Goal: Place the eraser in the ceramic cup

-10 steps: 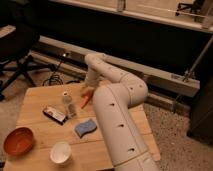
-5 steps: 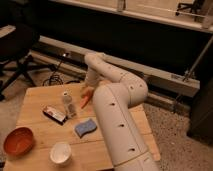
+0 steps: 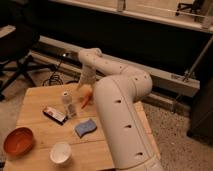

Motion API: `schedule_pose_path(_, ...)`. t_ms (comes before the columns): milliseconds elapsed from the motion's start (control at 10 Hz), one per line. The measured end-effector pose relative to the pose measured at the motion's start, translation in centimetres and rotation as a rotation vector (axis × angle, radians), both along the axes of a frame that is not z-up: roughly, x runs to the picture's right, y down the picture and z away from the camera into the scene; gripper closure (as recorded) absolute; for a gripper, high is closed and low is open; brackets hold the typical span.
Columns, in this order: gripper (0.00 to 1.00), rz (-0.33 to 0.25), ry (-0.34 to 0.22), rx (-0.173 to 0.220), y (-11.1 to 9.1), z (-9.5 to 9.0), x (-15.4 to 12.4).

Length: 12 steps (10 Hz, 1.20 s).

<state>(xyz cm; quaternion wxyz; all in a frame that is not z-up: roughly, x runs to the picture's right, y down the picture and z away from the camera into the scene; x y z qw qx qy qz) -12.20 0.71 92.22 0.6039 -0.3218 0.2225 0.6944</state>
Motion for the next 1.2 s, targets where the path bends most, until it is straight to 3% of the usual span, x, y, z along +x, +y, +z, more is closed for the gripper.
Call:
schedule_pose_path(200,0.26,-0.026,0.024,0.074,-0.3,-1.1,0.9)
schedule_pose_path(400,0.26,-0.101,0.016,0.176,-1.0,-2.3,0.5)
schedule_pose_path(600,0.26,-0.192,-0.026,0.278,-2.5,-3.6,-0.9)
schedule_pose_path(700,0.26,-0.268,-0.063,0.342,-4.0,-4.8,-2.1)
schedule_pose_path(800,0.26,-0.324,-0.092,0.38,-4.9,-5.8,-3.3)
schedule_pose_path(1000,0.26,-0.434,-0.168,0.431,-5.8,-7.6,-6.7)
schedule_pose_path(1200,0.26,-0.53,-0.248,0.411,-4.4,-8.0,-10.6)
